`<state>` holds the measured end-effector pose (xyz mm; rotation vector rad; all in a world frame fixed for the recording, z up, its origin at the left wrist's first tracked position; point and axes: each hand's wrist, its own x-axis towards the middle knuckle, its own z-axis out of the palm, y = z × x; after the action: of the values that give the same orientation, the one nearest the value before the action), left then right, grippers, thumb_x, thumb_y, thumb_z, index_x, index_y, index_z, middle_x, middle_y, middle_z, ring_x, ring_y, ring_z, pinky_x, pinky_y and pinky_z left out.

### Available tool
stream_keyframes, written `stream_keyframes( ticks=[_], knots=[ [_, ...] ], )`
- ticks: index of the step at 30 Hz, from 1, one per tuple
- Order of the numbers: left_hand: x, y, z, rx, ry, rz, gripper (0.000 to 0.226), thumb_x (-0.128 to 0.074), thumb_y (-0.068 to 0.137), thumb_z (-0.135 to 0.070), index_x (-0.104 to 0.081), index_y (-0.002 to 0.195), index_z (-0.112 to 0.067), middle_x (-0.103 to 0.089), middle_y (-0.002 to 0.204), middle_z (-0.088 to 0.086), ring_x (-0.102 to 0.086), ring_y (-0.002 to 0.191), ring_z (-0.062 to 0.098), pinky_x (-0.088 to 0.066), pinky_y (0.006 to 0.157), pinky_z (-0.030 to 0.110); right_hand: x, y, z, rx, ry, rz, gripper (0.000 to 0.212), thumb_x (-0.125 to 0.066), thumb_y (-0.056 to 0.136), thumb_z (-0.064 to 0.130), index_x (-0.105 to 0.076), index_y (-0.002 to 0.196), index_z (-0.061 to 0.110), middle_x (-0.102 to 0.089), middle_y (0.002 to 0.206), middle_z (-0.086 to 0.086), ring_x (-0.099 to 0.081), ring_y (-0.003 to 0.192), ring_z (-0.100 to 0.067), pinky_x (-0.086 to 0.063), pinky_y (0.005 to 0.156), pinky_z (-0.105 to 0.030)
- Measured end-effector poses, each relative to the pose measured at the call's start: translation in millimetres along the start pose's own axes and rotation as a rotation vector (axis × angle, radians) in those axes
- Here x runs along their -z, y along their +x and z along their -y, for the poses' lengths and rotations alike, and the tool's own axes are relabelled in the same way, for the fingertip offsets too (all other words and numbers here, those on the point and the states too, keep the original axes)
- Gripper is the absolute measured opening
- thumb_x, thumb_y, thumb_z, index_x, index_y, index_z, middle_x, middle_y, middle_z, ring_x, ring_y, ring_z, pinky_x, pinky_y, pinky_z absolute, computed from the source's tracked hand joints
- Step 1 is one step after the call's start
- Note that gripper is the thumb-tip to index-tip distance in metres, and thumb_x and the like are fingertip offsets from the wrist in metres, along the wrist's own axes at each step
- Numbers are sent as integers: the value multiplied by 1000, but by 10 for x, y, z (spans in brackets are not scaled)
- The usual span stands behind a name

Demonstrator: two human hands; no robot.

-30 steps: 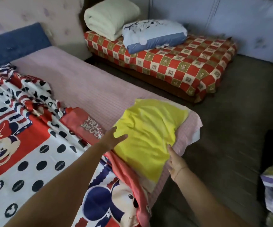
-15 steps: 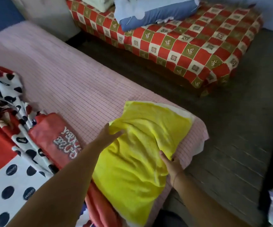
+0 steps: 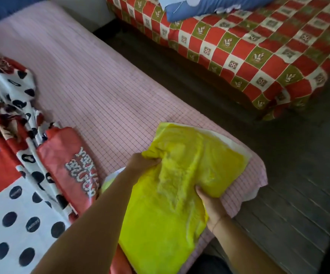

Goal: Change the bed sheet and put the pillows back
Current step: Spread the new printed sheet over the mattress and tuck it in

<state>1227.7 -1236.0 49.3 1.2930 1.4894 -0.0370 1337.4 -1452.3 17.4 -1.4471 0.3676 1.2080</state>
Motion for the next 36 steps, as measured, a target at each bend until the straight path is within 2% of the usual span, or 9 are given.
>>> stream_keyframes(
  ticks=[3, 10, 18, 21, 23, 26, 30, 33, 36],
  knots=[
    [27, -192, -116, -79, -89, 25, 41, -84, 73, -22, -70, 109, -6, -72, 103, 12, -68, 94, 27, -56, 84, 40, 76, -228, 138, 62, 59, 52, 103, -90, 36, 55, -58, 127, 19, -70, 113, -6, -65, 103, -30, -52, 88, -51],
    [178, -868, -530, -306, -183, 131, 18, -79, 78, -21, -70, 94, -16, -73, 92, 5, -69, 82, 17, -55, 70, 29, 211, -1025, 627, 332, 100, 73, 48, -78, 73, 24, -56, 114, 34, -64, 117, -6, -61, 104, -32, -47, 94, -55],
    [641, -1865, -657, -532, -223, 173, 17, -79, 79, -20, -67, 91, -18, -68, 84, -1, -65, 80, 17, -50, 64, 27, 103, -2022, 423, 477, 205, 104, 75, -81, 66, 41, -53, 134, 26, -67, 122, -6, -63, 110, -31, -51, 88, -50],
    [892, -2268, -443, -555, -200, 157, 26, -79, 79, -23, -65, 100, -17, -65, 88, -1, -62, 83, 17, -50, 76, 33, 54, -2414, 132, 543, 208, 68, 99, -90, 48, 51, -49, 136, 32, -65, 125, -3, -62, 112, -30, -52, 85, -52],
    [1050, -2480, -240, -555, -192, 140, 28, -81, 77, -24, -67, 100, -17, -68, 93, 3, -65, 92, 22, -52, 85, 39, 9, -2659, -89, 571, 208, 50, 96, -89, 53, 50, -47, 137, 33, -64, 123, -4, -62, 109, -30, -50, 89, -56],
    [1268, -2776, 113, -548, -180, 114, 34, -81, 76, -23, -68, 106, -14, -69, 93, 3, -66, 95, 24, -53, 86, 40, -112, -3091, -413, 558, 204, 54, 63, -78, 75, 39, -52, 130, 22, -65, 118, -8, -63, 105, -29, -51, 88, -50],
    [1524, -3123, 687, -537, -198, 38, 31, -82, 75, -23, -68, 101, -13, -70, 95, 7, -66, 90, 23, -53, 81, 35, -190, -3629, -913, 505, 184, 156, 7, -59, 93, 19, -58, 97, 24, -64, 93, -2, -60, 84, -23, -47, 83, -44],
    [1717, -3445, 1216, -522, -230, -66, 23, -83, 73, -24, -65, 86, -18, -67, 83, 2, -66, 84, 22, -54, 79, 33, -224, -3915, -1314, 526, 145, 192, 12, -61, 91, 21, -58, 101, 28, -63, 95, -1, -59, 86, -23, -45, 87, -45],
    [1924, -3776, 1837, -462, -254, -128, 56, -88, 57, -36, -66, 100, -10, -69, 94, 7, -66, 88, 23, -54, 88, 40, -222, -4126, -1807, 410, 75, 259, 23, -61, 90, 29, -62, 111, 20, -68, 103, -5, -63, 94, -27, -48, 83, -44]
  ],
)
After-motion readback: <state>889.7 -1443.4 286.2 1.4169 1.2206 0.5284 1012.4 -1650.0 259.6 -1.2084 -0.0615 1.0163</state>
